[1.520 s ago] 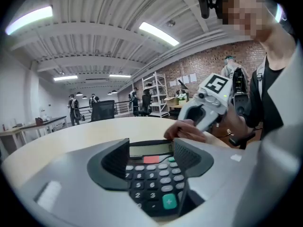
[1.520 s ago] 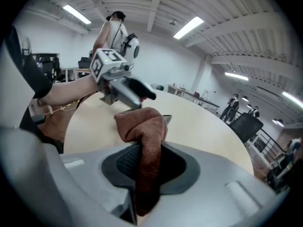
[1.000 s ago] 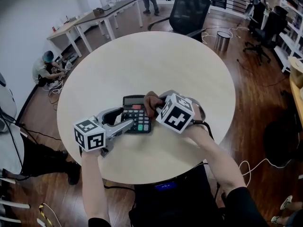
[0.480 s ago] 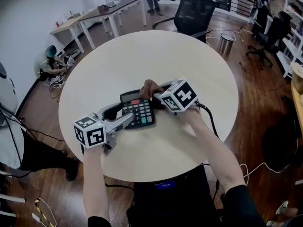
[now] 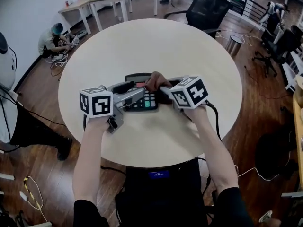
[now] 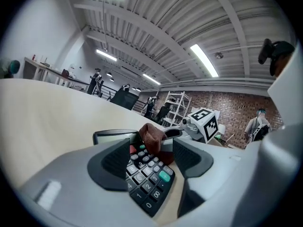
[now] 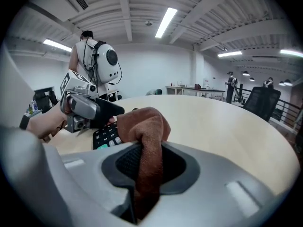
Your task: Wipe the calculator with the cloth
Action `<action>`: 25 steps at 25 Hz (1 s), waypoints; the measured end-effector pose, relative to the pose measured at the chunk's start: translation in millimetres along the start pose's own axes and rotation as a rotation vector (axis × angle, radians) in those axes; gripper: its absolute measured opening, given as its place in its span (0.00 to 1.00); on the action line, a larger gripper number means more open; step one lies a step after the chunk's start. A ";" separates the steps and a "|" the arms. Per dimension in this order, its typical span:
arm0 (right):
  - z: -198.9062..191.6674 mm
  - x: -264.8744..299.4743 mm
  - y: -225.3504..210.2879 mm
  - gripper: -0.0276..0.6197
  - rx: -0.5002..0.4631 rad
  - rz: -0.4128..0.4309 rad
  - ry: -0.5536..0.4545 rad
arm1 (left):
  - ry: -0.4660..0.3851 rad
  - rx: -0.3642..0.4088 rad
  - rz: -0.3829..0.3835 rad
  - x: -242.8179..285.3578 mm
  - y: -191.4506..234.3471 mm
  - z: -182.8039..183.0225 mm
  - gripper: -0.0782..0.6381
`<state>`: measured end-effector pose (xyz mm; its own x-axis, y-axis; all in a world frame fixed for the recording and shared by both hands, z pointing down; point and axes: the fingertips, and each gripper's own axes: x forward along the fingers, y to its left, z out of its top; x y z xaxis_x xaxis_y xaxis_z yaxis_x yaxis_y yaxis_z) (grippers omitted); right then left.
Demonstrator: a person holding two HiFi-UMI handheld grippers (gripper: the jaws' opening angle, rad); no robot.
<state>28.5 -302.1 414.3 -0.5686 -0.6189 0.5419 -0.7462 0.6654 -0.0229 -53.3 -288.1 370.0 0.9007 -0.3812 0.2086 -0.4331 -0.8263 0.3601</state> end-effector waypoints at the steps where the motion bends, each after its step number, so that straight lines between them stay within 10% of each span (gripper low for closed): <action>1: -0.6 1.8 0.1 0.17 0.011 0.005 0.004 | 0.004 -0.022 0.011 0.5 2.8 -0.6 0.52; 5: 3.2 3.4 -9.1 0.17 0.043 -0.007 -0.007 | -0.024 -0.142 0.036 9.1 7.3 2.9 0.52; 25: 10.1 11.1 -29.8 0.17 0.179 0.066 -0.057 | -0.040 -0.222 0.000 37.7 12.7 7.9 0.49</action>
<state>40.9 -333.1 412.5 -0.6332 -0.6024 0.4859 -0.7534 0.6237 -0.2086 -24.6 -316.2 375.3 0.8995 -0.4008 0.1739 -0.4260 -0.7164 0.5525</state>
